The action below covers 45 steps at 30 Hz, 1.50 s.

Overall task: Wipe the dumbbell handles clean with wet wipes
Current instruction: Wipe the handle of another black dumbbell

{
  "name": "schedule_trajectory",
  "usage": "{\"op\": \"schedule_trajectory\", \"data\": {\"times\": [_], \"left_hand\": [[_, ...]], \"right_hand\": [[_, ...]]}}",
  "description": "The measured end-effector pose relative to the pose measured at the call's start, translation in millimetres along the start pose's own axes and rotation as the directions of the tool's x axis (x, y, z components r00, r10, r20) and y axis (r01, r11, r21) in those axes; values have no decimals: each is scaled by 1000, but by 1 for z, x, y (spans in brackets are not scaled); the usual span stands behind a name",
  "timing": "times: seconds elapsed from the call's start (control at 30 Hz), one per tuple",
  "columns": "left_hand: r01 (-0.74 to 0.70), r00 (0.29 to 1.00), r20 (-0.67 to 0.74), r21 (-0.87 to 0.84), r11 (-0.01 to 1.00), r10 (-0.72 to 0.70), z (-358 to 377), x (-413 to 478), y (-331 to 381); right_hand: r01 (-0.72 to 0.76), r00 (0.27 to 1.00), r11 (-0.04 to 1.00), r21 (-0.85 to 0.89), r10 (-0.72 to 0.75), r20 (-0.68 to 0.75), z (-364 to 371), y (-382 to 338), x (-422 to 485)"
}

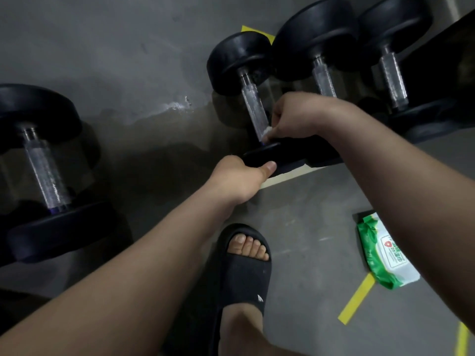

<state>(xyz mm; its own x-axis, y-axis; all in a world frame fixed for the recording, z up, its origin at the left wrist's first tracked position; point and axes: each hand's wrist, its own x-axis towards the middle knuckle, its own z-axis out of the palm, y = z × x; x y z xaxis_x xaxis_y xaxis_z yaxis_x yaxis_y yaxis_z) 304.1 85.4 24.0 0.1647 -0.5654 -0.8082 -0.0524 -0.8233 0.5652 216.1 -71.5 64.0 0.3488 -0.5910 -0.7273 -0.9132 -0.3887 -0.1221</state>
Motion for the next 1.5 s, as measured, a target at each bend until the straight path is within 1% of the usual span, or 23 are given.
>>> {"op": "schedule_trajectory", "data": {"times": [0.1,0.13,0.3,0.5,0.67,0.8,0.9,1.03,1.1,1.2,1.3,1.33,1.4,1.5], "left_hand": [[16,1000,-2,11,1000,-16,-1,1,-2],[23,1000,-2,12,1000,-23,-1,2,-2],[36,999,13,31,999,-37,-2,0,1],[26,999,21,79,997,-28,-1,6,-3],[22,999,25,69,997,-24,-2,7,-3],[15,1000,18,85,996,-17,-2,6,-2],[18,1000,21,79,997,-19,-4,7,-3],[25,1000,13,72,997,-26,-5,8,-3],[21,1000,12,66,998,-22,-4,8,-3],[11,1000,11,47,999,-11,-4,7,-4],[0,1000,8,53,999,0,-4,8,-5],[-6,1000,5,59,998,6,-4,8,-5],[-18,1000,3,73,997,18,-4,8,-6],[-28,1000,1,66,997,28,-4,11,-7]], "right_hand": [[-7,997,999,-38,4,-78,8,-9,2],[-6,997,999,-36,3,-77,9,-8,4],[0,994,1000,-25,3,108,-5,13,11],[-9,987,998,62,-2,160,4,19,29],[-24,991,1000,14,22,129,9,13,38],[-49,990,997,65,40,133,10,15,39],[-66,993,995,81,57,102,2,20,32],[-29,996,972,233,9,88,-6,14,11],[-17,997,978,209,2,71,-1,5,6],[-43,998,990,135,37,48,6,-10,7],[-29,1000,1000,-7,29,13,10,-20,7],[-20,1000,999,-27,20,4,9,-21,7],[-20,1000,1000,-10,20,5,7,-17,5],[-27,999,997,70,28,-19,3,-7,2]]}}
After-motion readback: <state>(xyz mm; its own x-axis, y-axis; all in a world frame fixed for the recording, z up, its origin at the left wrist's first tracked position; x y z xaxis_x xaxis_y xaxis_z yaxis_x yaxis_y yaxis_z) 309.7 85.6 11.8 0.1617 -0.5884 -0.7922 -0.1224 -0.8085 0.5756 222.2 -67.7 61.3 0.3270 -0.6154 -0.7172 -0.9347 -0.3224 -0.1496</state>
